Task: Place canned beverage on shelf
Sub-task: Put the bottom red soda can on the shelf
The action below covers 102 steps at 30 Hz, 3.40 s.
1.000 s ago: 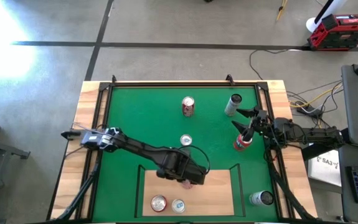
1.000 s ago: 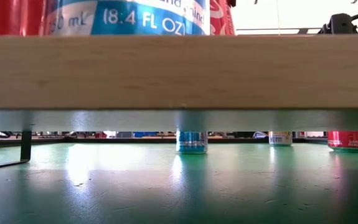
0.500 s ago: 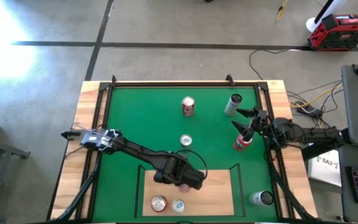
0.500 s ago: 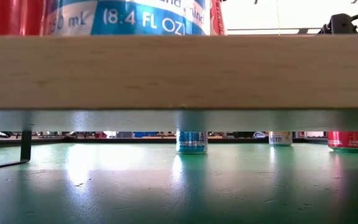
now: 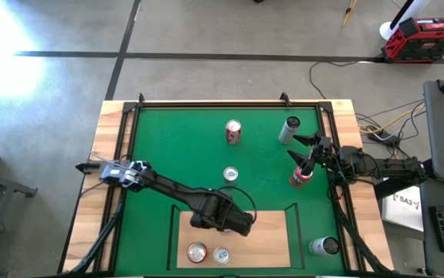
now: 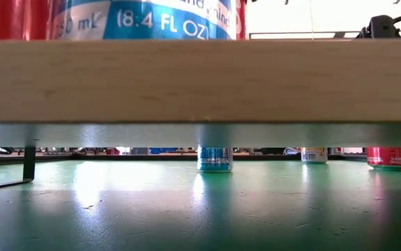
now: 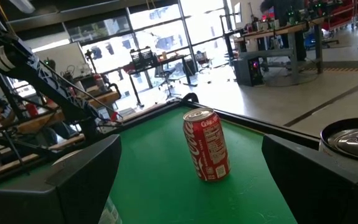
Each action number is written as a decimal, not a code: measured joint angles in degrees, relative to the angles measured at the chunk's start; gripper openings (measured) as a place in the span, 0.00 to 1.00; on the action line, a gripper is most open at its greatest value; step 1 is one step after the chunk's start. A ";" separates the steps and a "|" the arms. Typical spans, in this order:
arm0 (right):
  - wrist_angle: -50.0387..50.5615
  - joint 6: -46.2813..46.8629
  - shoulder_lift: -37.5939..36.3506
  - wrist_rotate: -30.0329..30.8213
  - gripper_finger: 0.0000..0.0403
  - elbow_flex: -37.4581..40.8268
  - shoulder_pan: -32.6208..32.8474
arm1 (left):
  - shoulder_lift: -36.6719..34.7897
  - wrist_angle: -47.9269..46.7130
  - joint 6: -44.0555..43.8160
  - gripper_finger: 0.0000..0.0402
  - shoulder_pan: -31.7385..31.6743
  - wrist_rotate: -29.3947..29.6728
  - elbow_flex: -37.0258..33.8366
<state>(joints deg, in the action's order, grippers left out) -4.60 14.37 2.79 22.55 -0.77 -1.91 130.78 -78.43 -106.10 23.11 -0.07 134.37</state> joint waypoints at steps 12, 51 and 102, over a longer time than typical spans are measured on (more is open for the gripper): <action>0.00 0.00 0.00 0.00 0.95 0.02 0.00 | -0.22 1.27 -19.45 0.87 -0.24 -2.93 -0.02; 0.02 0.00 0.00 0.00 0.95 0.00 0.00 | -0.07 24.44 -22.12 0.87 -0.52 2.53 -0.07; 0.00 0.00 0.00 0.00 0.95 0.00 0.02 | 0.04 27.69 29.22 0.87 -0.98 0.93 -0.07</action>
<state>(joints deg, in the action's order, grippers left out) -4.60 14.37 2.79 22.55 -0.78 -1.90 130.82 -50.74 -76.88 22.13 0.86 134.30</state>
